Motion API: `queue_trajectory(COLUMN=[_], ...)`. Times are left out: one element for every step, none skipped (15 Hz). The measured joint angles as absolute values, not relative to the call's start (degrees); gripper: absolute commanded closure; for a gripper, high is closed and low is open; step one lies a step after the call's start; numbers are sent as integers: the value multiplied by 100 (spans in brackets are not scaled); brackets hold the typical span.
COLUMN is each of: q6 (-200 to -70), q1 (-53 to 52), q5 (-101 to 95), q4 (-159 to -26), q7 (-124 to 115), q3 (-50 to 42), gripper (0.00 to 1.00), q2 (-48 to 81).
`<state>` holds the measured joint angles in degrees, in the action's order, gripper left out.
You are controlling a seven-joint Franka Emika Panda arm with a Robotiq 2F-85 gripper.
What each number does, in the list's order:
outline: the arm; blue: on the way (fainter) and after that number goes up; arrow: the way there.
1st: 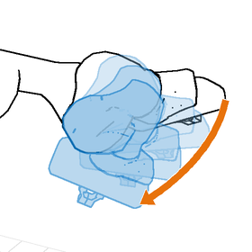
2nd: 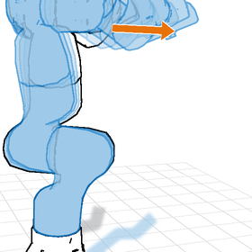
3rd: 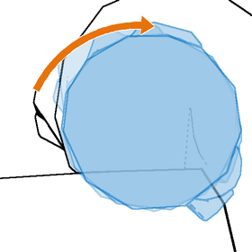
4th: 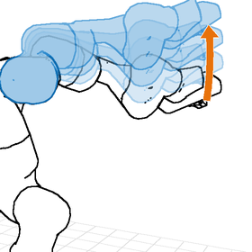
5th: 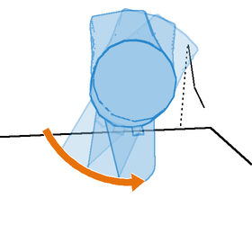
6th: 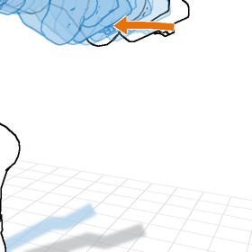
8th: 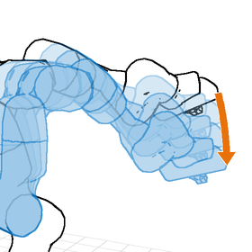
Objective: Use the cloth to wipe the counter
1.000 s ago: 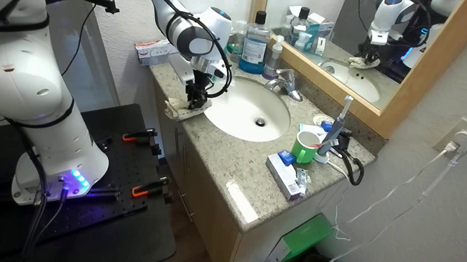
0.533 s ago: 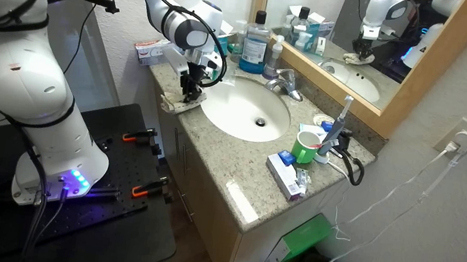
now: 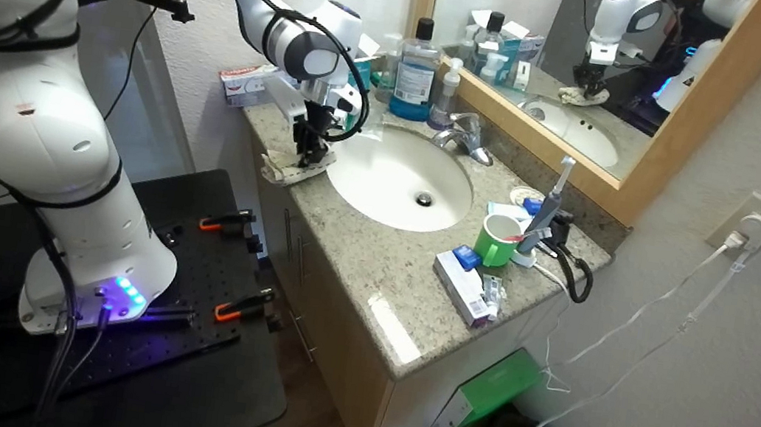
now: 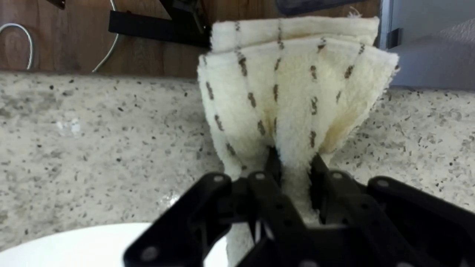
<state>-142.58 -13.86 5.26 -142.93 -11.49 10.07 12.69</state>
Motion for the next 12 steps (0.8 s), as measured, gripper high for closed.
queue_trajectory(q6=[-14258, -14258, -14258, -14258, -14258, -14257, -14256, -14255, -14245, -14223, -14185, -14123], q1=[-1388, -1392, -1398, -1403, -1407, -1413, -1429, -1454, -1496, -1542, -1587, -1641], q5=[529, 530, 532, 533, 536, 541, 545, 549, 550, 550, 547, 540], q4=[-14293, -14291, -14285, -14271, -14249, -14216, -14180, -14135, -14080, -14021, -13960, -13886], q7=[-1149, -1149, -1148, -1148, -1148, -1148, -1148, -1148, -1148, -1149, -1150, -1154], q3=[1008, 1012, 1028, 1065, 1117, 1172, 1228, 1282, 1323, 1355, 1384, 1405], gripper=[95, 95, 95, 95, 95, 95, 95, 95, 95, 95, 95, 95], q2=[1269, 1271, 1279, 1293, 1311, 1334, 1360, 1393, 1432, 1471, 1510, 1552])
